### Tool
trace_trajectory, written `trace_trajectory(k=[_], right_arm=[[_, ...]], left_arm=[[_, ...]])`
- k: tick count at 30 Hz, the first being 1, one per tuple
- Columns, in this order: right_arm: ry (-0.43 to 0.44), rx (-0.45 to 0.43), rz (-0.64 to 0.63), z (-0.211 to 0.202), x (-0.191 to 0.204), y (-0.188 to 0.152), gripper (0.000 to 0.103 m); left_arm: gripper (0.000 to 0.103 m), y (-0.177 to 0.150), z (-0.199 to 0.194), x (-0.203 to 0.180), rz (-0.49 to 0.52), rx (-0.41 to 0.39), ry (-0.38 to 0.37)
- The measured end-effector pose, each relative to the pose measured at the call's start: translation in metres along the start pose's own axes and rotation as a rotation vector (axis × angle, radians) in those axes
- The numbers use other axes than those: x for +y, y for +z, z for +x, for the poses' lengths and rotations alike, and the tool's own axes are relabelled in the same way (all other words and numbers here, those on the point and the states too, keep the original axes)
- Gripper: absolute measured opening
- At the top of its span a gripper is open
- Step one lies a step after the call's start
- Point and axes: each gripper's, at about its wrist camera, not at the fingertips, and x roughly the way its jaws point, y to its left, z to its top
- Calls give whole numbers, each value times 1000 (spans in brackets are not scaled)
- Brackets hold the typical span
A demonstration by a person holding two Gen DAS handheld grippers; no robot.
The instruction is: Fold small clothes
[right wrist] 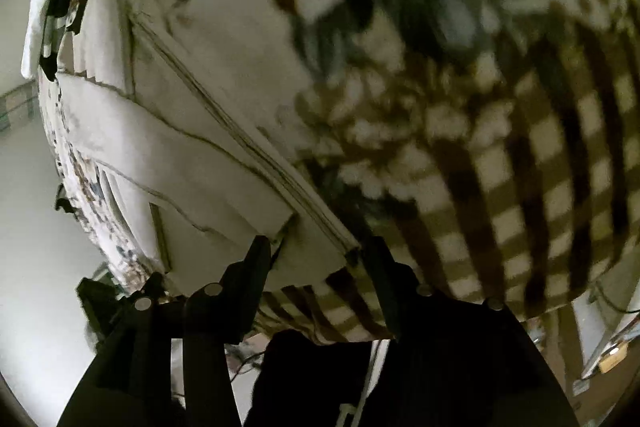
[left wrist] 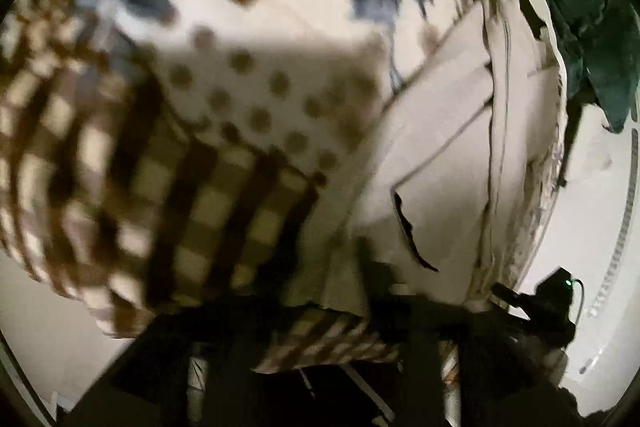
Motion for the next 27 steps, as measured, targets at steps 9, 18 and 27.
trace_trajectory(k=[9, 18, 27], right_arm=[[25, -32, 10, 25, 19, -23, 9], [51, -104, -122, 0, 83, -35, 5], [154, -268, -214, -51, 172, 69, 5]], left_arm=[[8, -19, 3, -10, 36, -32, 47], [3, 0, -33, -20, -135, -65, -115], [4, 111, -59, -71, -133, -193, -280]])
